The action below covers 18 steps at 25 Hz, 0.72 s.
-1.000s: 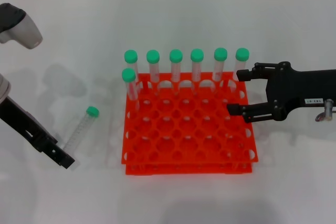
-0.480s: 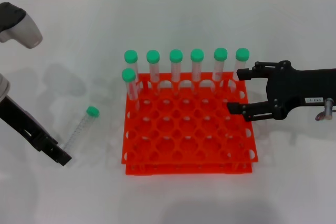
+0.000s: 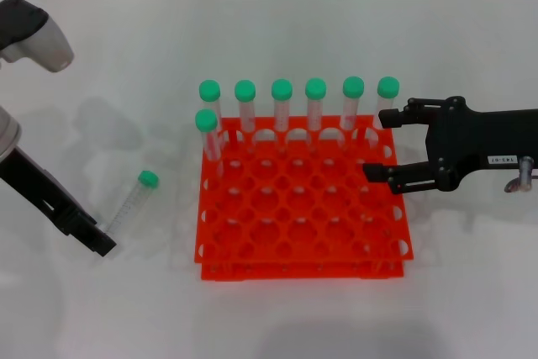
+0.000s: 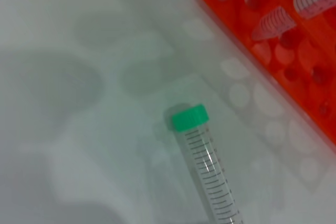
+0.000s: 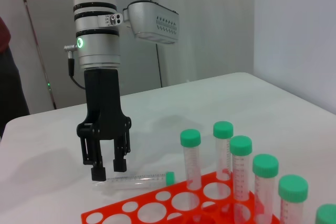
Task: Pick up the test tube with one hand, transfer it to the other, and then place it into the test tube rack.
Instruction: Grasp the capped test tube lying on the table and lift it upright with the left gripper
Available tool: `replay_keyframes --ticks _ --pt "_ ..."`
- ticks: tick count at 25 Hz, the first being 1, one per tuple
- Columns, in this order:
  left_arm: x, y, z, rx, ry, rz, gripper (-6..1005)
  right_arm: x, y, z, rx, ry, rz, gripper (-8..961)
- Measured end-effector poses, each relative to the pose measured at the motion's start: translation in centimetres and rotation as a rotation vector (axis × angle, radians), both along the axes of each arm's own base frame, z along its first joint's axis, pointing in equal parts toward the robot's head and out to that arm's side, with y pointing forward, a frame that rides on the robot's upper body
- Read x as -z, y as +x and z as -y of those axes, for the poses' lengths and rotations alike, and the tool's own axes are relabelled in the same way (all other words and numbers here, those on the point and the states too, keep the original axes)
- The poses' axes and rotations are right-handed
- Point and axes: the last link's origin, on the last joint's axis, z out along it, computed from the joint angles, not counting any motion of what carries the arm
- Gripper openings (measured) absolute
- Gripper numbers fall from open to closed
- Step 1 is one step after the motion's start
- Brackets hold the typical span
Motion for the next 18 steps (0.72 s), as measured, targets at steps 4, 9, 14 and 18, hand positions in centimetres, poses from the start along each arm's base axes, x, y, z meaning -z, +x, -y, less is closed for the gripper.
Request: replay_keyframes --ticks 4,9,14,18 --pt "0.27 0.22 -0.07 0.009 -0.008 -0.005 551 0.0 0.01 0.0 0.001 0.001 0.0 832" --pt "0.42 0.32 -0.19 0.017 -0.006 -0.009 549 -0.01 0.02 0.0 0.001 0.001 -0.001 831" --pt "0.47 0.4 -0.27 0.021 -0.006 -0.01 548 -0.01 0.02 -0.01 0.001 0.002 0.0 830" --pt "0.69 0.43 -0.17 0.022 -0.016 -0.013 547 -0.01 0.01 -0.02 0.0 0.002 0.0 829"
